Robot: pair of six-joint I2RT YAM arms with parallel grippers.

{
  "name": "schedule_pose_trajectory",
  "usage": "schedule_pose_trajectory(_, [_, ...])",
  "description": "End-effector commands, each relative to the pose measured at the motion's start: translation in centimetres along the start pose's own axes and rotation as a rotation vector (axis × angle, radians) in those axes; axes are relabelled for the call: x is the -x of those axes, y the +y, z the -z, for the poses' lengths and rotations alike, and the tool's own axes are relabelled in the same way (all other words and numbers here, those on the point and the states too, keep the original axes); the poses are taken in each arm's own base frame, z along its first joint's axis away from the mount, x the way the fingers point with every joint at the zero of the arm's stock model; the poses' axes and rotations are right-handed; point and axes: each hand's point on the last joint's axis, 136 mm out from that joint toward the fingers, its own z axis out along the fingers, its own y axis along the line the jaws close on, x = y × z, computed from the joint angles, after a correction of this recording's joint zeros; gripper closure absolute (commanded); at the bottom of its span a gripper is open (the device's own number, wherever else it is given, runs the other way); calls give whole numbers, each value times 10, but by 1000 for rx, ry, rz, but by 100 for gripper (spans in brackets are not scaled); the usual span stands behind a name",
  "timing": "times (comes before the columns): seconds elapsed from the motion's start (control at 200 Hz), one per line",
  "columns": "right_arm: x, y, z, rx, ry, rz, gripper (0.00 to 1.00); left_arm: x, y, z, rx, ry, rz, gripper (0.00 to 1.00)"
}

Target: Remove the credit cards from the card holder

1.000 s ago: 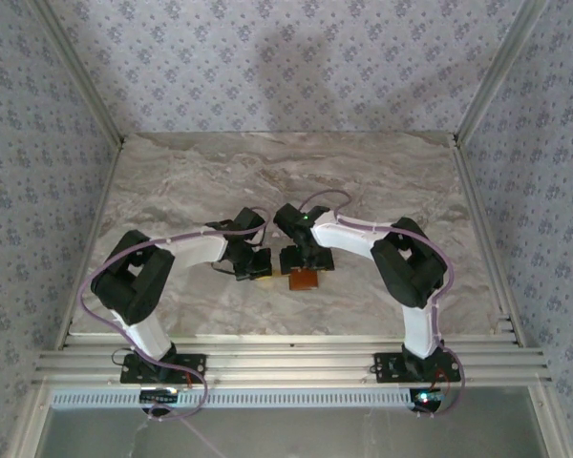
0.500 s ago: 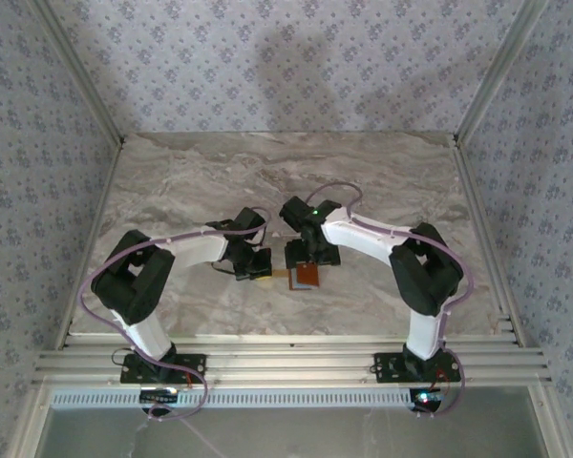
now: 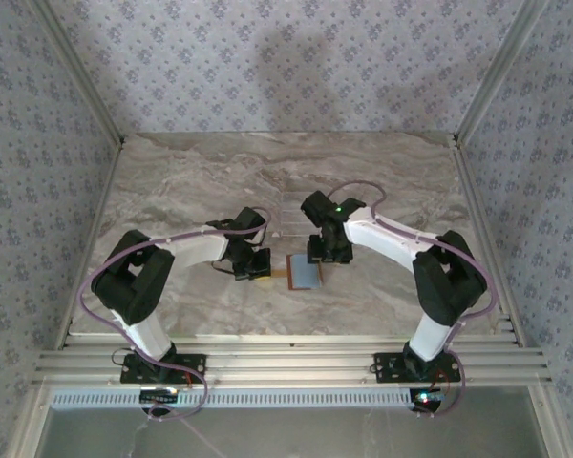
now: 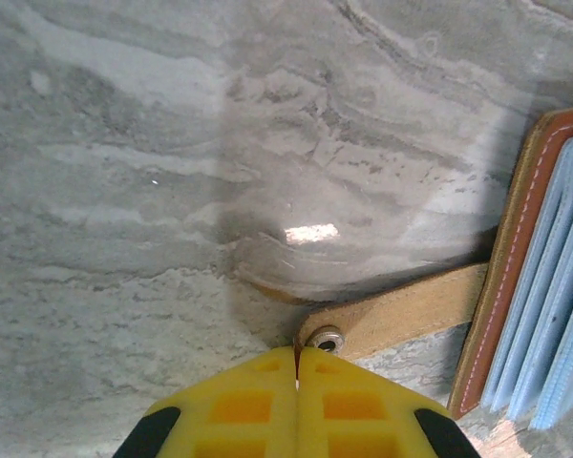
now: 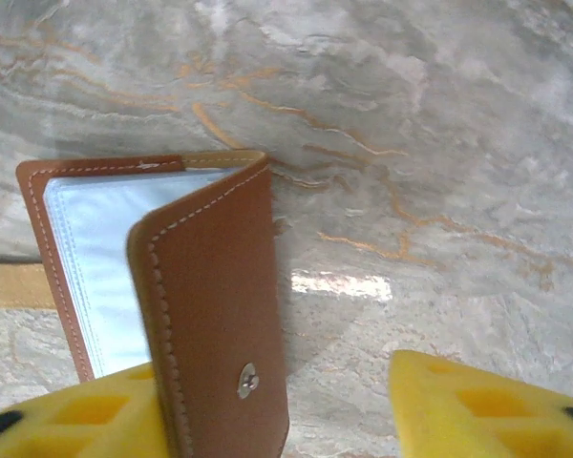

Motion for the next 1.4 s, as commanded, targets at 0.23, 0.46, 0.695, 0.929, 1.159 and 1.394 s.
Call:
schedule_pose_trajectory(0.23, [-6,2,-10,108,18,16,78,-4,40,13,167,5,40,94])
schedule_pose_trajectory(0.46, [-4,7,-23,142,16,16,81,3,18,38,97,-44,16,95])
schedule_pose_trajectory(0.695, [0,29,-46,260,12,-4,81,7,-18,76,27,-88,-41,95])
schedule_pose_trajectory(0.929, [1,44,-56,319,20,-28,76,0,-58,86,-16,-83,-129,95])
schedule_pose_trajectory(1.159, [-4,15,-53,204,18,-56,61,-5,-87,89,-51,-80,-179,95])
schedule_pose_trajectory(1.394, [-7,-26,-44,74,9,-91,56,-4,-98,97,-68,-92,-193,95])
